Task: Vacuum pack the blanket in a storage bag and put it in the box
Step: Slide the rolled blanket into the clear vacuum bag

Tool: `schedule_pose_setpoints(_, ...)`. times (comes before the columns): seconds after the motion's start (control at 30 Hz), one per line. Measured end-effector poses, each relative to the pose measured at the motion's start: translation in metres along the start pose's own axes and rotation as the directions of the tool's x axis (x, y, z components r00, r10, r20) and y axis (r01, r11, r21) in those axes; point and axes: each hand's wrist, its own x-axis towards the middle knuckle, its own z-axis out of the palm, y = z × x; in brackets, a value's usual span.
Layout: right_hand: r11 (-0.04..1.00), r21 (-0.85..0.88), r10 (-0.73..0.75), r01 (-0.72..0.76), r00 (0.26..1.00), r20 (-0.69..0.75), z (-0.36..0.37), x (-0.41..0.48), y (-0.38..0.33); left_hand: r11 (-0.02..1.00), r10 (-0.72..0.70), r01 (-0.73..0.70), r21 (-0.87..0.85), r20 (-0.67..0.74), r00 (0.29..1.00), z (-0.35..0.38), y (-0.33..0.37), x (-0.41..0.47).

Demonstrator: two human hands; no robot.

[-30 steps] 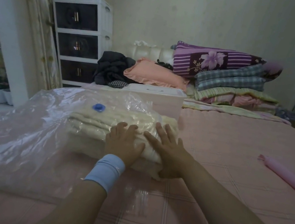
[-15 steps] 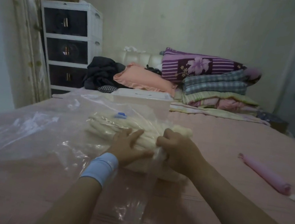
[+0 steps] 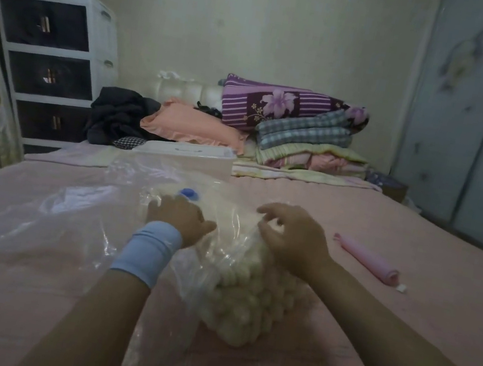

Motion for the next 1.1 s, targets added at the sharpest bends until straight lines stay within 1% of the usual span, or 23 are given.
schedule_pose_setpoints(0.03, 0.989, -0.090, 0.115, -0.115, 0.993, -0.011, 0.004, 0.006, 0.014, 0.999, 0.034, -0.033, 0.002, -0.135, 0.990, -0.002, 0.010, 0.002)
schedule_pose_setpoints(0.07, 0.965, -0.149, 0.226, -0.215, 0.972, 0.058, 0.010, 0.009, 0.026, 0.992, 0.104, -0.120, -0.048, -0.258, 0.961, -0.001, 0.020, 0.005)
schedule_pose_setpoints(0.1, 0.946, -0.149, 0.311, -0.287, 0.935, 0.172, 0.015, 0.011, 0.036, 0.970, 0.180, -0.222, -0.100, -0.316, 0.932, 0.001, 0.029, 0.007)
schedule_pose_setpoints(0.13, 0.946, -0.109, 0.324, -0.305, 0.898, 0.297, 0.019, 0.013, 0.042, 0.945, 0.249, -0.302, -0.129, -0.318, 0.915, 0.003, 0.037, 0.008)
schedule_pose_setpoints(0.17, 0.958, -0.059, 0.281, -0.281, 0.880, 0.383, 0.021, 0.016, 0.045, 0.925, 0.289, -0.337, -0.173, -0.254, 0.923, 0.006, 0.042, 0.011)
schedule_pose_setpoints(0.2, 0.968, -0.025, 0.237, -0.250, 0.875, 0.421, 0.022, 0.021, 0.050, 0.910, 0.311, -0.341, -0.237, -0.156, 0.937, 0.009, 0.046, 0.016)
schedule_pose_setpoints(0.23, 0.970, -0.029, 0.228, -0.240, 0.868, 0.441, 0.020, 0.028, 0.052, 0.904, 0.319, -0.310, -0.294, -0.018, 0.948, 0.008, 0.045, 0.017)
schedule_pose_setpoints(0.3, 0.958, -0.058, 0.277, -0.282, 0.848, 0.453, 0.020, 0.044, 0.054, 0.909, 0.342, -0.266, -0.322, 0.207, 0.917, 0.003, 0.044, 0.022)
schedule_pose_setpoints(0.33, 0.945, -0.049, 0.314, -0.323, 0.856, 0.411, 0.021, 0.052, 0.057, 0.906, 0.344, -0.254, -0.339, 0.238, 0.909, 0.001, 0.044, 0.025)
schedule_pose_setpoints(0.37, 0.908, 0.028, 0.378, -0.418, 0.847, 0.374, 0.024, 0.059, 0.059, 0.902, 0.342, -0.251, -0.350, 0.229, 0.911, -0.002, 0.043, 0.029)
schedule_pose_setpoints(0.43, 0.902, 0.049, 0.394, -0.428, 0.866, 0.309, 0.030, 0.065, 0.064, 0.884, 0.271, -0.182, -0.431, 0.154, 0.950, -0.003, 0.042, 0.031)
schedule_pose_setpoints(0.47, 0.904, 0.062, 0.382, -0.423, 0.864, 0.327, 0.034, 0.070, 0.067, 0.895, 0.183, -0.126, -0.429, 0.094, 0.979, 0.000, 0.042, 0.031)
schedule_pose_setpoints(0.5, 0.901, 0.065, 0.376, -0.428, 0.848, 0.373, 0.037, 0.074, 0.068, 0.930, 0.077, -0.059, -0.362, 0.035, 0.996, 0.005, 0.040, 0.028)
schedule_pose_setpoints(0.53, 0.904, 0.070, 0.358, -0.422, 0.836, 0.416, 0.038, 0.077, 0.067, 0.970, -0.014, 0.006, -0.241, -0.030, 0.999, 0.008, 0.039, 0.023)
schedule_pose_setpoints(0.57, 0.918, 0.092, 0.304, -0.386, 0.833, 0.462, 0.040, 0.080, 0.067, 0.983, -0.106, 0.096, -0.156, -0.060, 0.993, 0.012, 0.035, 0.019)
schedule_pose_setpoints(0.6, 0.930, 0.103, 0.255, -0.352, 0.823, 0.507, 0.042, 0.082, 0.066, 0.973, -0.187, 0.180, -0.143, -0.041, 0.981, 0.014, 0.030, 0.014)
schedule_pose_setpoints(0.63, 0.938, 0.113, 0.211, -0.328, 0.797, 0.566, 0.043, 0.082, 0.066, 0.944, -0.262, 0.264, -0.200, 0.035, 0.964, 0.016, 0.024, 0.013)
schedule_pose_setpoints(0.7, 0.914, 0.165, 0.182, -0.370, 0.739, 0.649, 0.042, 0.076, 0.061, 0.857, -0.314, 0.380, -0.347, 0.232, 0.921, 0.022, 0.017, 0.013)
schedule_pose_setpoints(0.77, 0.900, 0.183, 0.185, -0.395, 0.728, 0.660, 0.036, 0.067, 0.058, 0.811, -0.264, 0.404, -0.423, 0.351, 0.898, 0.027, 0.019, 0.013)
schedule_pose_setpoints(0.83, 0.931, 0.128, 0.186, -0.341, 0.748, 0.637, 0.031, 0.058, 0.061, 0.792, -0.191, 0.364, -0.491, 0.367, 0.910, 0.029, 0.026, 0.009)
schedule_pose_setpoints(0.97, 0.917, 0.109, 0.268, -0.384, 0.795, 0.544, 0.007, 0.035, 0.068, 0.784, 0.019, 0.144, -0.604, 0.254, 0.967, 0.029, 0.043, 0.007)
schedule_pose_setpoints(1.03, 0.906, 0.079, 0.329, -0.416, 0.808, 0.490, -0.009, 0.018, 0.075, 0.763, 0.139, 0.055, -0.644, 0.246, 0.959, 0.026, 0.054, 0.008)
schedule_pose_setpoints(1.1, 0.880, 0.057, 0.403, -0.471, 0.807, 0.432, -0.027, 0.001, 0.082, 0.756, 0.217, -0.025, -0.655, 0.214, 0.953, 0.024, 0.069, 0.012)
